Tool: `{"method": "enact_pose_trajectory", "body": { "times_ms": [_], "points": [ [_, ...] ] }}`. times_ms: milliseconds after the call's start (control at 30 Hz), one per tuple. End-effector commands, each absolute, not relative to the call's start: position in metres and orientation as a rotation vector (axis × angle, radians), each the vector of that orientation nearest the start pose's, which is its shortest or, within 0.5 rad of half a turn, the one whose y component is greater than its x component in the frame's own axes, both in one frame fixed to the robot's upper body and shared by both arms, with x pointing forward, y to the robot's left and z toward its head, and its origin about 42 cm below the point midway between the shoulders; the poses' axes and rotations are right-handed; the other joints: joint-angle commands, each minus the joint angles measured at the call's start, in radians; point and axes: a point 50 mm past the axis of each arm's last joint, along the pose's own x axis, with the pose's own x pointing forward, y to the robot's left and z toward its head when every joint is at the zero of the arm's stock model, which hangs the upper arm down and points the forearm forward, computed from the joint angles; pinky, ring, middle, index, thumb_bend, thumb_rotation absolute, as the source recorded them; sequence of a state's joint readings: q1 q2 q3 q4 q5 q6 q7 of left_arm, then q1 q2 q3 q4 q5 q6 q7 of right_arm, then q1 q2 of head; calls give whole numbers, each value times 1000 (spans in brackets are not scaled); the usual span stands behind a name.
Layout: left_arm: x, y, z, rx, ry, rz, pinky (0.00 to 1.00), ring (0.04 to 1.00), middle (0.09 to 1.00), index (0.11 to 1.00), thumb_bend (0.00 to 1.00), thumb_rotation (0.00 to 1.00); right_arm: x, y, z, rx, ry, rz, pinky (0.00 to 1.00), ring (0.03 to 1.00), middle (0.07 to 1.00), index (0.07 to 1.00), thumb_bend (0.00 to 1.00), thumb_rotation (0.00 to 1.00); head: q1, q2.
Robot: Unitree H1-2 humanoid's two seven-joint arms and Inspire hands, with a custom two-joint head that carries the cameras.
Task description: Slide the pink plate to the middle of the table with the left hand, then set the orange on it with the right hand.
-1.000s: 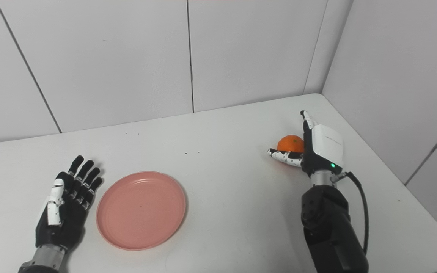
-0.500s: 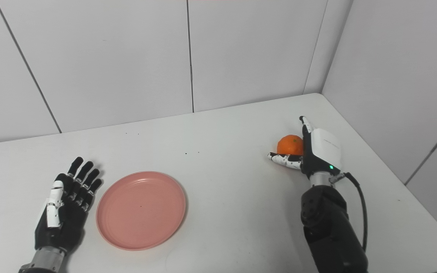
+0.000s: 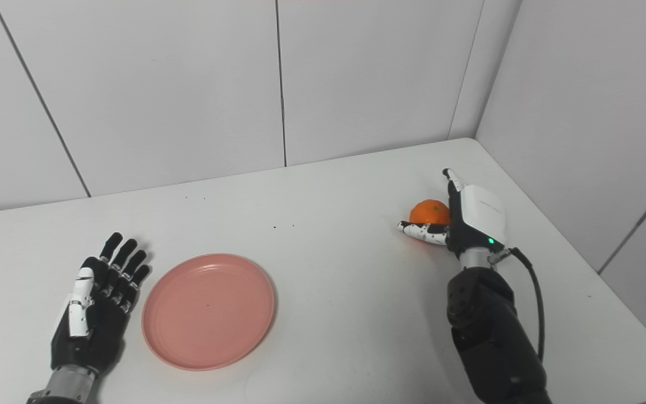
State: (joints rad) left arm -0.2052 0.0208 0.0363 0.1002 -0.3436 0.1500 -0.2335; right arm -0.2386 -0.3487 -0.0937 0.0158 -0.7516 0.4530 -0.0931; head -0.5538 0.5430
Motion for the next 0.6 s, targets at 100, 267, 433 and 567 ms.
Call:
{"method": "enact_pose_trajectory", "body": {
  "times_ms": [100,267,433,567],
  "points": [
    [335,202,96,-318,156,-250,976,958,962,949,327,1000,362,-366,204,-1036,96,-534,679,799,855,868,935,432,4,3],
    [335,203,96,-320,154,-251,971,955,958,946,331,1000,366,-367,202,-1033,100,-533,586,709,779,812,938,411,1,3],
    [335,203,96,-315,157,-249,975,959,963,950,329,1000,369,-368,202,-1016,88,-538,351,466,562,717,891,237,1,2],
    [335,203,96,-320,157,-252,980,963,964,949,331,1000,370,-367,204,-1022,95,-531,350,453,541,604,847,105,1,2]
  ]
}}
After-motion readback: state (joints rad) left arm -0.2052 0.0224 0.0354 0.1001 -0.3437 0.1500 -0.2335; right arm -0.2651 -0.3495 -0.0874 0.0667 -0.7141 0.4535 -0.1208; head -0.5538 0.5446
